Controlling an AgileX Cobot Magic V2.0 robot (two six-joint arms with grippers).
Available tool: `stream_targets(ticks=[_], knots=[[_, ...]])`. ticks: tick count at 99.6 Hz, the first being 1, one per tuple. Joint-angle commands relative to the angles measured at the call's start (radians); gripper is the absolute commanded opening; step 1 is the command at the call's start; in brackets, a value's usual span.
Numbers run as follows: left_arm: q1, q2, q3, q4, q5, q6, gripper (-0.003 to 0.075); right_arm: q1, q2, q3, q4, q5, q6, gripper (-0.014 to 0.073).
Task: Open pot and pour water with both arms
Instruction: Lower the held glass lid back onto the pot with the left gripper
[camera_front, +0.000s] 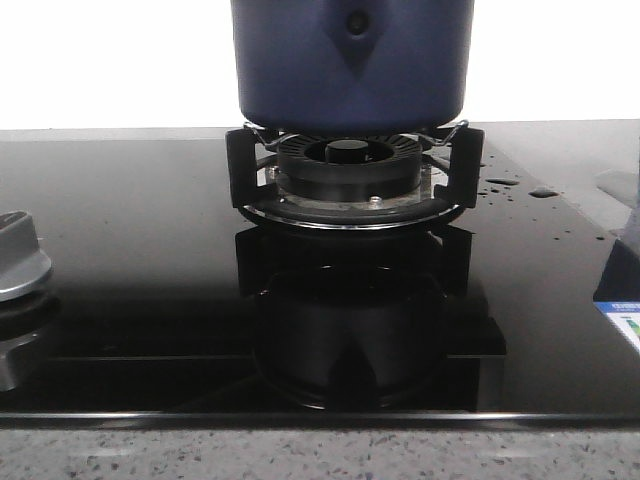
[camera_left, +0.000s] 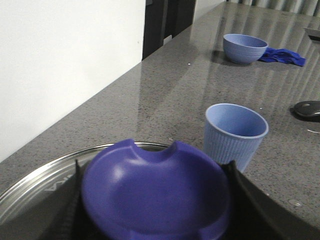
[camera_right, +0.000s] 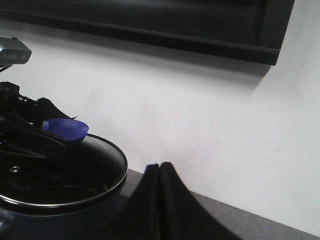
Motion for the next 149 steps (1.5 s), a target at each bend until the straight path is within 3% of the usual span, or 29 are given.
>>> stream_targets(ticks=[1, 19, 26, 32, 38, 49, 61, 72, 80, 88, 92, 110, 132, 149], knots=[[-0.004, -0.053, -0.037, -0.093, 0.014, 0.006, 0.0241, 0.003, -0.001, -0.024, 0.024, -0.004, 0.006, -0.0064], [-0.004, -0.053, -0.037, -0.090, 0.030, 0.006, 0.0275, 0.003, -0.001, -0.024, 0.024, -0.006, 0.006, -0.0064], [-0.004, -0.053, -0.037, -0.090, 0.042, 0.006, 0.0386, 0.003, -0.001, -0.024, 0.024, -0.006, 0.006, -0.0064], [-0.004, -0.053, -0.037, -0.099, 0.044, 0.006, 0.0530, 0.003, -0.001, -0.024, 0.024, -0.008, 0.006, -0.0064], [-0.004, -0.055, -0.037, -0.106, 0.053, 0.001, 0.0611, 0.003, -0.001, -0.024, 0.024, -0.008, 0.006, -0.0064], [0.002, -0.092, -0.037, -0.109, 0.063, 0.001, 0.0633, 0.003, -0.001, -0.024, 0.023, -0.008, 0.006, -0.0064], [0.038, -0.177, -0.037, -0.096, 0.058, -0.042, 0.0540, 0.003, -0.003, -0.024, 0.005, -0.016, 0.006, -0.0064], [0.099, -0.286, -0.037, -0.022, 0.053, -0.166, 0.0321, 0.015, -0.021, -0.024, -0.091, -0.058, 0.062, -0.0064], [0.157, -0.374, -0.016, 0.076, 0.053, -0.267, 0.0152, 0.038, -0.041, -0.024, -0.230, -0.069, 0.188, -0.0064], [0.204, -0.490, 0.039, 0.157, 0.053, -0.310, 0.0048, 0.067, -0.077, -0.004, -0.359, -0.067, 0.288, -0.0063], [0.222, -0.544, 0.088, 0.184, 0.046, -0.314, 0.0015, 0.077, -0.104, 0.022, -0.356, -0.052, 0.297, -0.0063], [0.230, -0.893, 0.420, 0.210, -0.146, -0.316, -0.0010, 0.088, -0.286, 0.157, -0.356, 0.047, 0.303, -0.0064], [0.228, -1.313, 0.811, 0.218, -0.458, -0.368, -0.0011, 0.088, -0.475, 0.244, -0.356, 0.034, 0.303, -0.0064], [0.230, -1.518, 0.969, 0.267, -0.475, -0.475, -0.0011, 0.088, -0.519, 0.244, -0.356, 0.032, 0.303, -0.0064]])
